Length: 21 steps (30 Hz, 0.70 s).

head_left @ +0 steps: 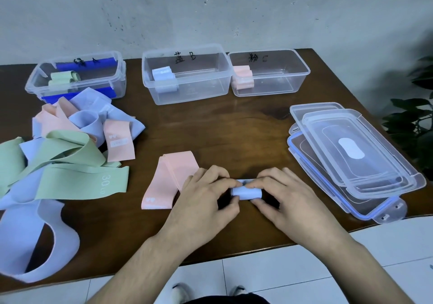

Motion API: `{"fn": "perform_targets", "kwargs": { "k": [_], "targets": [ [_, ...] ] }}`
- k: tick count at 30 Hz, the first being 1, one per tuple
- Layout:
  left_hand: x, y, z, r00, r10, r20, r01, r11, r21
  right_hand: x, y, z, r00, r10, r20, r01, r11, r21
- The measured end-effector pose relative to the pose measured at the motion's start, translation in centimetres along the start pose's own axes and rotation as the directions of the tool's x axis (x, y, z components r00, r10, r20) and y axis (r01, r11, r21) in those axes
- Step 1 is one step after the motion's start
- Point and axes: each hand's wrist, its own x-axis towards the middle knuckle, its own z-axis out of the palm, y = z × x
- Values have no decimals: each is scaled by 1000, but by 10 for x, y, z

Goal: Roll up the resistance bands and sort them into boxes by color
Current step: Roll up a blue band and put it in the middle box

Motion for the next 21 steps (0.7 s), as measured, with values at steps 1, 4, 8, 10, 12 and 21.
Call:
{"fn": "perform_targets", "kwargs": {
  "k": [1,4,8,10,12,21],
  "targets": [
    [-1,1,0,1000,11,-12,-11,1000,14,1,1,0,1000,13,2,-13,1000,14],
    [-5,2,2,997,44,-68,-41,998,53,2,2,0,998,49,26,-50,998,42],
    [-3,0,7,990,81,-119,-70,993,96,4,1,-1,997,61,36,-61,998,-5],
    [1,-3,5,991,61,-116,-51,995,85,6,-1,-1,997,71,41,-69,997,-46],
    [5,-3,0,997,31,-66,-26,996,82,6,-2,-1,996,73,49,-70,995,-67],
    [14,-2,-5,997,-13,80,3,992,129,15,4,3,998,65,5,-65,997,-33]
  ]
}}
